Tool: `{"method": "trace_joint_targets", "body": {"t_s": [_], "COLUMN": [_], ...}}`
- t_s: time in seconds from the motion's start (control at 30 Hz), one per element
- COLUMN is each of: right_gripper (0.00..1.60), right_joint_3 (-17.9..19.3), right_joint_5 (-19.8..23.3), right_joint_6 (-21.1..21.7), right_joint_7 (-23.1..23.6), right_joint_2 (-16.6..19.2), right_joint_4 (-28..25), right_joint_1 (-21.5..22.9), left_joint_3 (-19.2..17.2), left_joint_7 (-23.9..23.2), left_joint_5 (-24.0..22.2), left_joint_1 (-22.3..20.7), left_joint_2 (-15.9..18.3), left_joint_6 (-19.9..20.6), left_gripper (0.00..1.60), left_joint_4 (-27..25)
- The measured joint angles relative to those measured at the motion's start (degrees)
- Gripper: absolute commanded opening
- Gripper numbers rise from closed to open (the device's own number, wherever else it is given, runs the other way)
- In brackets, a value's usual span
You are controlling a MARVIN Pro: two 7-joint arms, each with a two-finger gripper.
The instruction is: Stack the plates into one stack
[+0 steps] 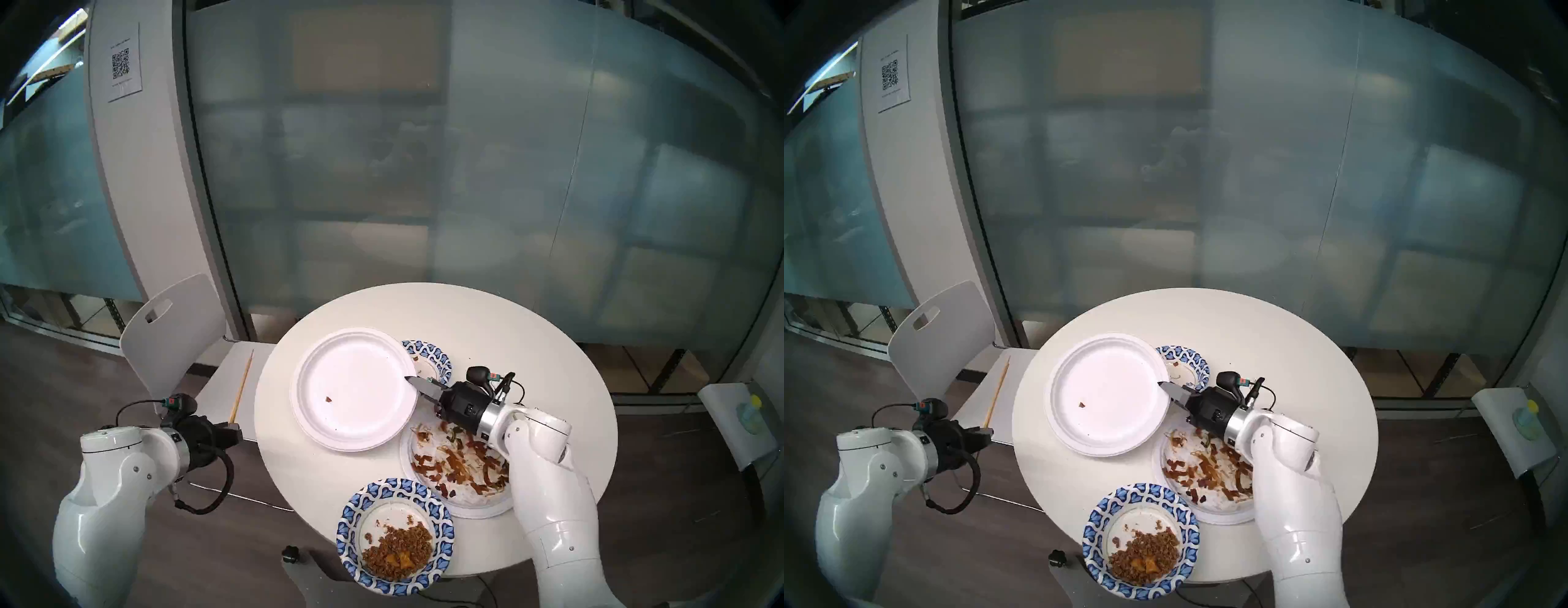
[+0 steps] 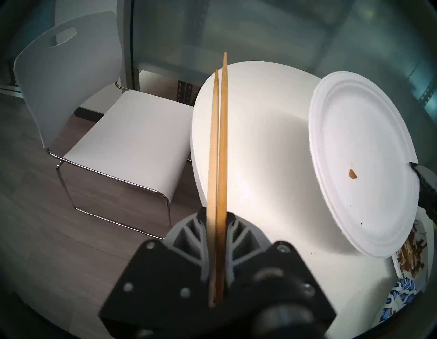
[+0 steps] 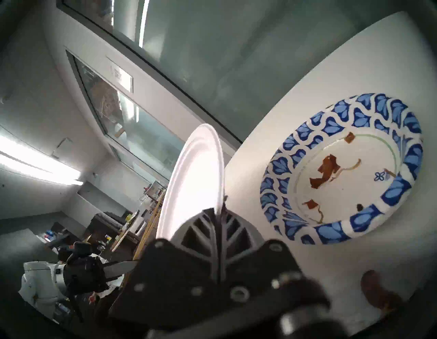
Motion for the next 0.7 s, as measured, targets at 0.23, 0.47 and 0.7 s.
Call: {"method": "trace_joint_targets", "body": {"t_s": [0.23,0.47,0.7], "right_gripper": [0.00,0.00,0.00], "right_joint_3": [2.7,4.7,7.7], "right_joint_5": [1.5,2.4,3.2], "right_joint_6": [-0.6,-1.4,-1.9], "right_joint_7": [1.4,3.0,4.4], "right_joint_2": [0.3,0.1,-0.2], "right_joint_4": [-5.2,-9.8,-15.4], "right_joint_1": [-4.6,-8.6,-13.6], "left_joint_3": [1.0,2.0,3.0], "left_joint_7": [-0.4,-0.6,-0.9], "left_joint_5": [0.4,0.8,1.2], "left_joint_1": [-0.2,-0.2,-0.3], "left_joint_2": [0.0,0.1,0.3], "left_joint_6": [0.0,0.0,0.0], "left_gripper": [0.00,0.00,0.00], "left_joint_4": [-0.6,-1.0,-1.4]}}
